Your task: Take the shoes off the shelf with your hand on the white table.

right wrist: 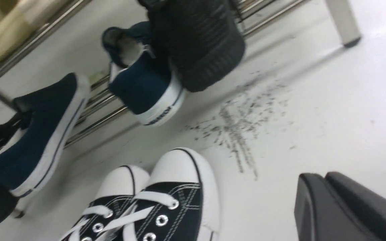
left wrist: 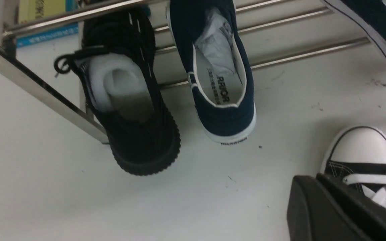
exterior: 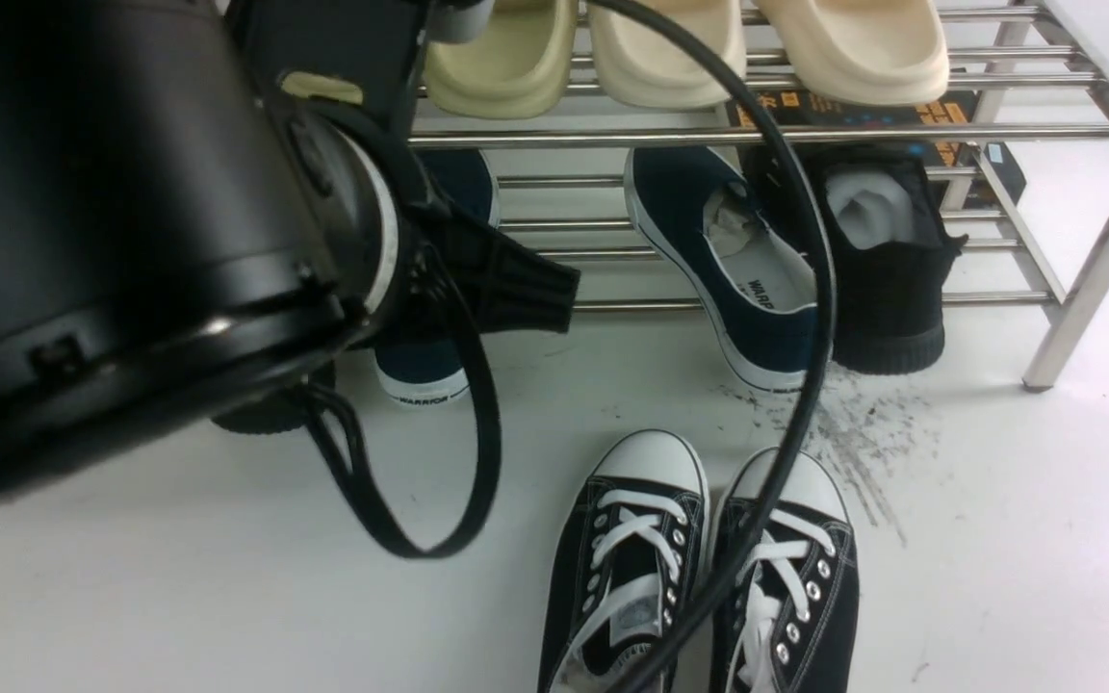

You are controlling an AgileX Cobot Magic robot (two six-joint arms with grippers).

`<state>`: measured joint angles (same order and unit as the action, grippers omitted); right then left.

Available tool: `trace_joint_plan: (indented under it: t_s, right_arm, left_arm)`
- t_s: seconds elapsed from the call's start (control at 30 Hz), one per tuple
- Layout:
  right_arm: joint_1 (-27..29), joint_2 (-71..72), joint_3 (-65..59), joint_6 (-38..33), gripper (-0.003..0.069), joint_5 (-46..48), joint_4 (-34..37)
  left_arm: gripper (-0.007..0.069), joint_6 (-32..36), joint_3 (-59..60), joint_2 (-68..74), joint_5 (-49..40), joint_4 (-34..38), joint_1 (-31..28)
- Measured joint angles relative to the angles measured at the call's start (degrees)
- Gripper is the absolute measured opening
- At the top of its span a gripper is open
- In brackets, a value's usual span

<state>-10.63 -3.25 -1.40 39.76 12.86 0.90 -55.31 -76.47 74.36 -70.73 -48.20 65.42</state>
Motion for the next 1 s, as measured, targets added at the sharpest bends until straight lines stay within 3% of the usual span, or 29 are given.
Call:
trace_joint_plan:
  t_s: [0.13, 0.47, 0.9, 1.0]
  right_arm:
    - [2.65, 3.53, 0.00, 0.00, 0.0060, 4.06, 0.20]
    - [5.87, 3.86, 0.00, 0.00, 0.0077, 5.51, 0.20]
    - [5.93, 3.86, 0.00, -0.26, 0.0094, 5.68, 0.20]
    - [5.93, 3.86, 0.00, -4.47, 0.0098, 5.70, -2.22]
  left_arm:
    - [0.0034, 0.00, -0.04, 0.00, 0.00, -3.48, 0.00]
    - [0.0034, 0.07, -0.04, 0.00, 0.00, -3.26, 0.00]
    - [0.0034, 8.46, -0.04, -2.18, 0.00, 6.53, 0.00]
    - [0.0034, 9.83, -0.04, -2.39, 0.00, 9.78, 0.00]
